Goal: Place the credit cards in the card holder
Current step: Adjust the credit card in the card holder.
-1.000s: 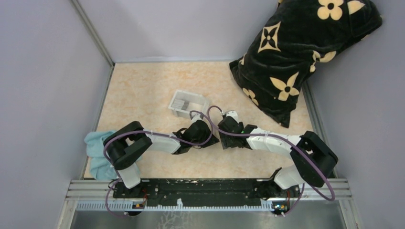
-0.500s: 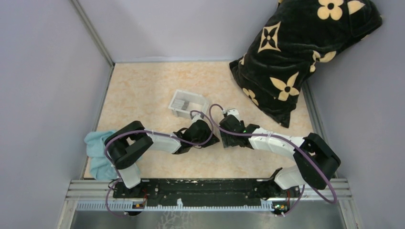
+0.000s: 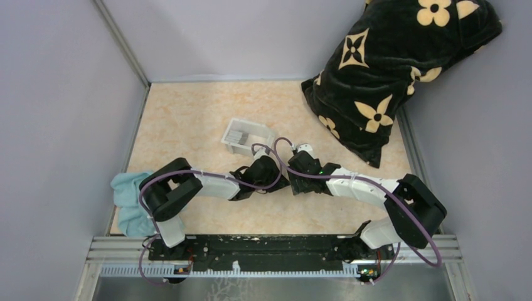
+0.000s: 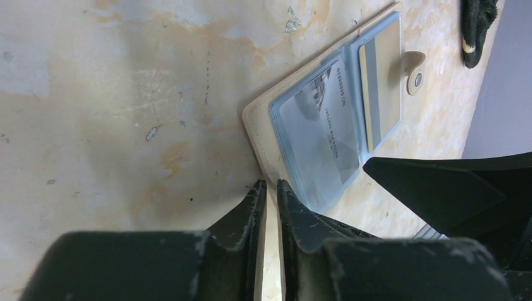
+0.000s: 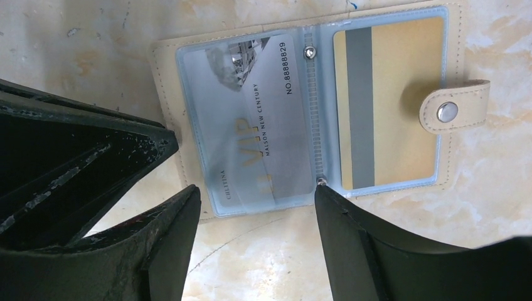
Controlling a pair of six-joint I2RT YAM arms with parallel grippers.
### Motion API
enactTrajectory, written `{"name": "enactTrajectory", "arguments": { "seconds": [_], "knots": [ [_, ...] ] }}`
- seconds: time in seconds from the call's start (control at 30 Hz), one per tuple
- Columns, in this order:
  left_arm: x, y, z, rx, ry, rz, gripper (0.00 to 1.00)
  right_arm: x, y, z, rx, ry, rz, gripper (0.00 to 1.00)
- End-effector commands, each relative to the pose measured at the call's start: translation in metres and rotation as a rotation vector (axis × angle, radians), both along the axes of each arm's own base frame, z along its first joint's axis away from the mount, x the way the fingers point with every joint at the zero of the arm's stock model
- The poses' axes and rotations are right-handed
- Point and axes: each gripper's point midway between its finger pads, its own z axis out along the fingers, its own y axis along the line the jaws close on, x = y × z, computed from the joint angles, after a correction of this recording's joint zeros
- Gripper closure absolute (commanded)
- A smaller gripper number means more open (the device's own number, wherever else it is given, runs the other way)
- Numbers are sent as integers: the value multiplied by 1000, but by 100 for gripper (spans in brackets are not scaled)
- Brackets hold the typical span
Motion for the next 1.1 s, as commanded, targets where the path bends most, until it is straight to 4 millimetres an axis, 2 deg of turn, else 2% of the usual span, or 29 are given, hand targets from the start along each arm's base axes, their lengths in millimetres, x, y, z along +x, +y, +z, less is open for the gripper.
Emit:
{"name": "enactTrajectory", "arguments": {
  "seconds": [0.0,0.17,0.33,0.43,0.6,0.73,1.07],
  "knots": [
    [-7,24,-36,151,64,11,79,8,2,2,5,-31,-4,32],
    [-6,25,-41,173,73,17,66,11,-2,0,-11,-37,-19,32],
    [-8,26,-54,222,110,8,65,12,-5,-2,-18,-37,-30,34],
    [-10,29,-62,259,130,10,68,13,-8,-3,-23,-34,-42,35],
    [-11,36,-72,310,149,14,80,14,-11,-4,-13,-35,-58,39],
    [-14,41,-81,350,171,15,98,15,-11,-2,-3,-35,-66,42],
    [-18,52,-96,404,202,39,100,19,-14,0,0,-38,-90,48]
  ]
}}
